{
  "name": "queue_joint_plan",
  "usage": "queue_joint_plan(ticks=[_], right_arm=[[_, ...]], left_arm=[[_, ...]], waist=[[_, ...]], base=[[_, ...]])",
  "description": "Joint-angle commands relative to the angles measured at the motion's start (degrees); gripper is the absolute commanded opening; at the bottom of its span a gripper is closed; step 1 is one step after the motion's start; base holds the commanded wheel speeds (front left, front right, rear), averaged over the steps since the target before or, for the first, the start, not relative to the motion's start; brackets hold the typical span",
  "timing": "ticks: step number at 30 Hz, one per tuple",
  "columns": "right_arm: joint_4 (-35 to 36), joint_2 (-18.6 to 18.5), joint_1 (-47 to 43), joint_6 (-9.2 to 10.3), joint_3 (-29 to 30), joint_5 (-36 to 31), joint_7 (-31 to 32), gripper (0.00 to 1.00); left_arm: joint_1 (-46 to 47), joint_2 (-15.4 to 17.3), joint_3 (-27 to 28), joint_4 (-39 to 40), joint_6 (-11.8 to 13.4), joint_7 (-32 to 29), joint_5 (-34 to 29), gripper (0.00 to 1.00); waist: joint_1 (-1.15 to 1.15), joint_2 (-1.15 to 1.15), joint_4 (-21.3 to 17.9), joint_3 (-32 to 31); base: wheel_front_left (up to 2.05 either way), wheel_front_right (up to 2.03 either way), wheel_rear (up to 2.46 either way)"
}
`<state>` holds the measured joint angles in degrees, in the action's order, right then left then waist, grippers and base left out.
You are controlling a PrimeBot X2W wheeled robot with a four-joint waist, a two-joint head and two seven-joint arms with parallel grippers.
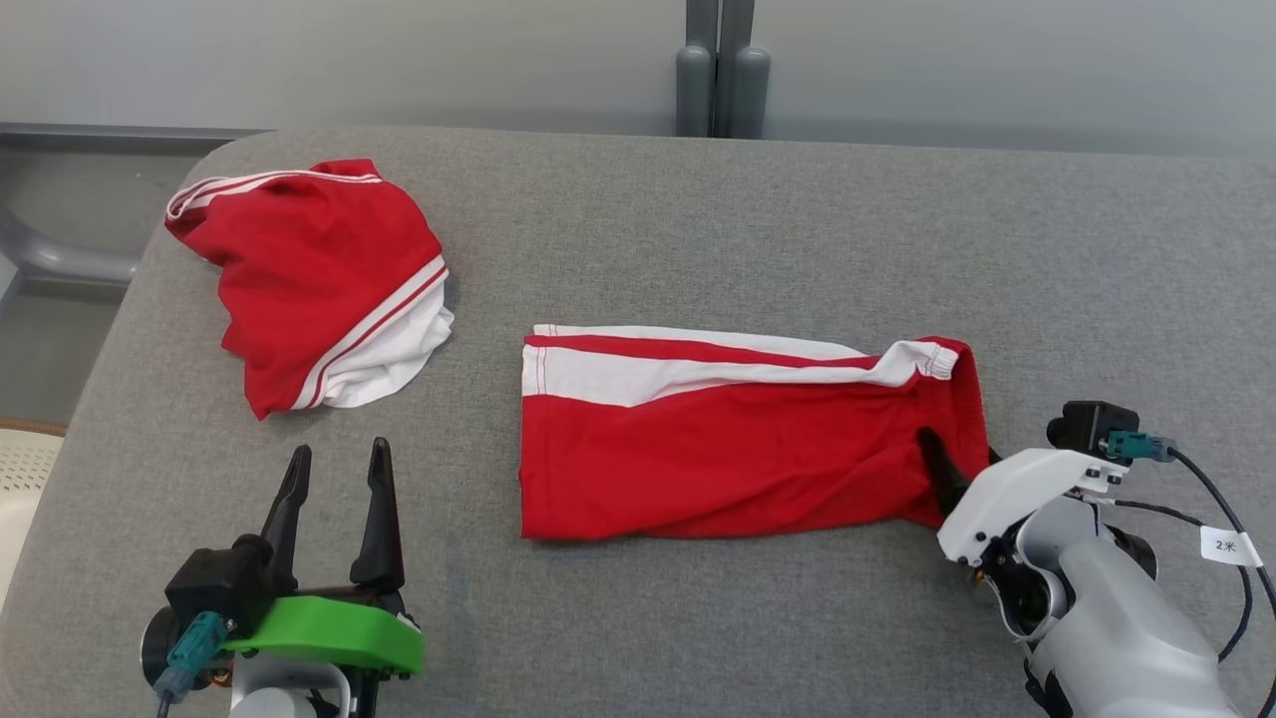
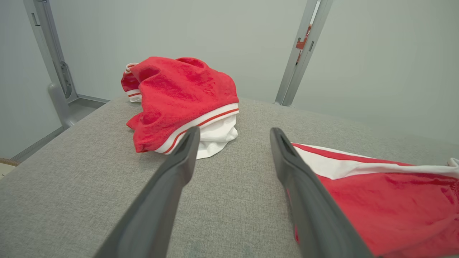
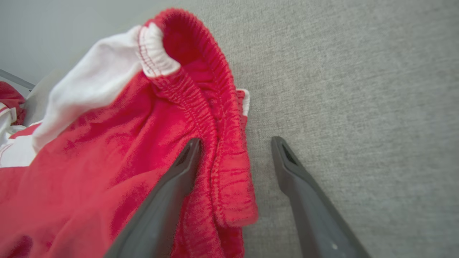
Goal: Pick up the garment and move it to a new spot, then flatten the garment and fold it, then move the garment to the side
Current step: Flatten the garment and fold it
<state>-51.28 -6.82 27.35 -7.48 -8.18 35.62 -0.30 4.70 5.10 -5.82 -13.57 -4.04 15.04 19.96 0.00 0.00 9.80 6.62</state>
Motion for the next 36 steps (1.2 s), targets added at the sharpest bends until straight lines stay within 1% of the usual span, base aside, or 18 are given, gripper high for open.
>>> queue_joint_plan(ticks=[1,3,4,5,6,7,13,17,21,24,28,29,33,36], right_arm=[[-1.1,0.9,-0.4,-0.03,-1.0,1.5,1.4,1.00],[-1.1,1.3,-0.4,-0.03,-2.1,3.8,1.9,1.00],[-0.9,1.4,-0.3,-0.03,-2.7,4.9,1.9,0.92],[-0.7,1.4,-0.2,-0.03,-3.2,5.7,1.6,0.47],[-0.6,1.3,-0.2,-0.03,-3.6,6.7,1.1,0.13],[-0.5,1.1,-0.1,-0.03,-3.9,7.3,0.7,0.00],[0.2,-1.2,0.7,-0.03,-5.5,10.7,-3.1,0.00],[1.3,-3.4,0.1,-0.03,-6.9,13.2,-2.9,0.00],[3.0,-7.4,-0.4,-0.03,-8.1,15.1,-1.8,0.00],[4.4,-11.4,-0.7,-0.03,-8.8,15.8,-0.5,0.00],[5.0,-16.1,-0.3,-0.03,-8.9,15.2,0.3,0.00],[4.9,-16.8,-0.2,-0.03,-8.9,15.0,0.5,0.00],[5.9,-17.8,0.2,-0.03,-9.2,14.8,1.9,0.00],[7.6,-16.5,-0.3,-0.03,-9.1,15.8,2.8,0.00]], left_arm=[[0.9,0.0,0.2,-0.3,-0.3,0.2,-1.1,1.00],[1.1,0.0,0.4,-0.3,-0.4,0.2,-1.1,1.00],[1.2,0.0,0.5,-0.4,-0.5,0.2,-1.1,1.00],[1.2,0.0,0.6,-0.4,-0.6,0.2,-1.2,1.00],[1.2,0.0,0.7,-0.5,-0.6,0.2,-1.3,1.00],[1.2,0.0,0.8,-0.7,-0.8,0.2,-1.4,1.00],[0.5,-0.2,1.2,-1.1,-1.0,0.2,-1.6,1.00],[-0.4,-0.3,1.3,-1.4,-1.0,0.2,-1.6,1.00],[-0.9,-0.4,1.3,-1.6,-1.2,0.2,-1.6,1.00],[-1.1,-0.5,1.1,-1.9,-1.3,0.2,-1.6,1.00],[-1.3,-0.7,0.8,-2.2,-1.5,0.2,-1.5,1.00],[-1.3,-0.8,0.7,-2.3,-1.4,0.2,-1.5,1.00],[-1.5,-0.9,0.5,-2.5,-1.5,0.2,-1.5,1.00],[-1.6,-1.1,0.4,-2.5,-1.6,0.2,-1.6,1.00]], waist=[[0.00,0.00,0.5,0.4],[0.00,0.00,0.8,0.5],[0.00,0.00,1.0,0.6],[0.00,0.00,1.1,0.5],[0.00,0.00,1.2,0.5],[0.00,0.00,1.3,0.4],[0.00,0.00,1.0,-0.8],[0.00,0.00,-0.4,-1.8],[0.00,0.00,-2.5,-2.6],[0.00,0.00,-4.0,-3.0],[0.00,0.00,-5.4,-3.4],[0.00,0.00,-5.6,-3.5],[0.00,0.00,-6.1,-4.1],[0.00,0.00,-6.0,-4.8]], base=[[0.00,0.00,0.00],[0.00,0.00,0.00],[0.00,0.00,0.00],[0.00,0.00,0.00],[0.00,0.00,0.00],[0.00,0.00,0.00],[0.00,0.00,0.00],[0.00,0.00,0.00],[0.00,0.00,0.00],[0.00,0.00,0.00],[0.00,0.00,0.00],[0.00,0.00,0.00],[0.00,0.00,0.00],[0.00,0.00,0.00]])
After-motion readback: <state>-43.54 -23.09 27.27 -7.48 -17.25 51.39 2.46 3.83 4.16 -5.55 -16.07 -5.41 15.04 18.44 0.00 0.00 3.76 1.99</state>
